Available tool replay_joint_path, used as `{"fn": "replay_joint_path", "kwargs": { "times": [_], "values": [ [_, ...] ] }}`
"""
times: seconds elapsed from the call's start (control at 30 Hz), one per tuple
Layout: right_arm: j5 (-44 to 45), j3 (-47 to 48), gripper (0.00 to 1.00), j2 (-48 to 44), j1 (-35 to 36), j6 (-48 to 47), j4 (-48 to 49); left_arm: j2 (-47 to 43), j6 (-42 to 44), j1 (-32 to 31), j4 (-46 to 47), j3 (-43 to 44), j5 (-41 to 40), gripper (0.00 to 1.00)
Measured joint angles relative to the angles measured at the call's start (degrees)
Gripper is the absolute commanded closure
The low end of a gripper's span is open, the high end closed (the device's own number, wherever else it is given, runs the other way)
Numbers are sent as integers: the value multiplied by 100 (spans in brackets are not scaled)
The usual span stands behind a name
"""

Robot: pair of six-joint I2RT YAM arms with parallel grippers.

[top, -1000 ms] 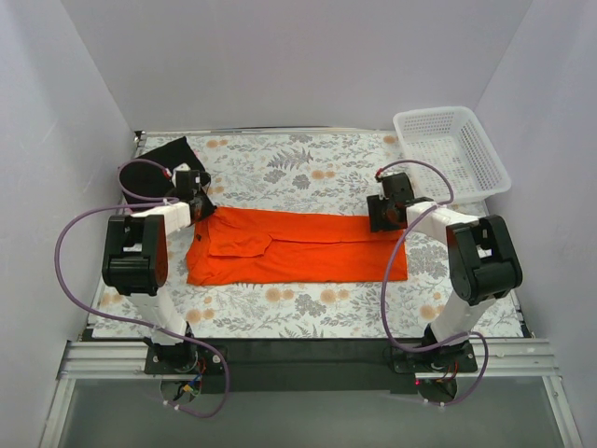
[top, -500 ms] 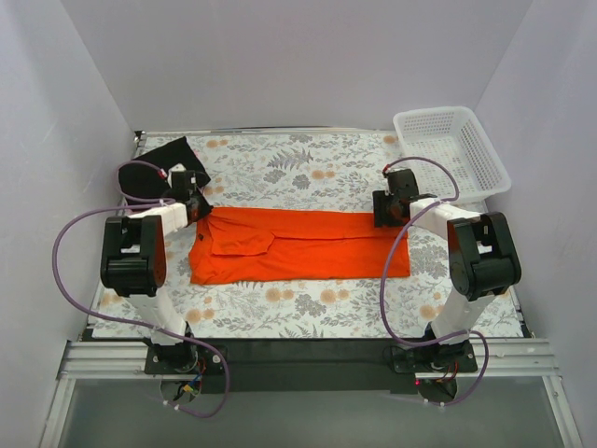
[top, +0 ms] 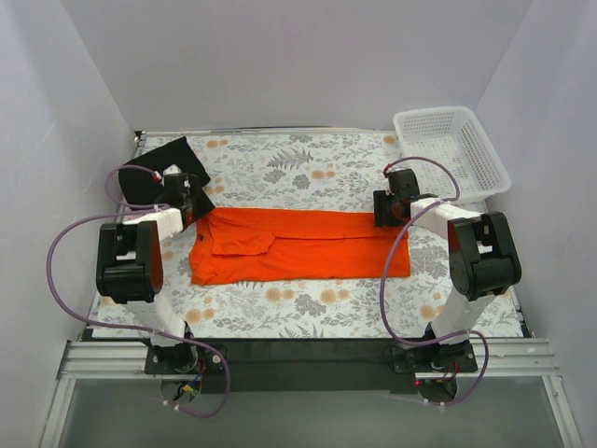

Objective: Fold and stack the t-shirts
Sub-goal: Fold the tshirt

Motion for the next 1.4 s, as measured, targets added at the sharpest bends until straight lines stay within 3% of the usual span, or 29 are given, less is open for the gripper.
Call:
{"fn": "replay_joint_path", "kwargs": {
  "times": [0.27, 0.5, 0.63, 0.83, 1.4],
  "values": [
    [70, -208, 48, -291, 31, -81, -70, -1742, -94, -129, 238, -702, -81, 43],
    [234, -310, 47, -1180, 437, -153, -160, -2820, -369, -1064, 393, -1379, -345, 38],
    [240, -313, 47, -1281, 529, -151, -155, -2852, -588, -1504, 142, -1714, -437, 36],
    [216, -319, 47, -1071, 520, -144, -166, -2872, -835, -1554, -155, -2111, -422, 36],
    [238, -767, 47, -667, 732, 28, 98, -1499, -890, -1676, 157, -1685, -315, 36]
  ]
}}
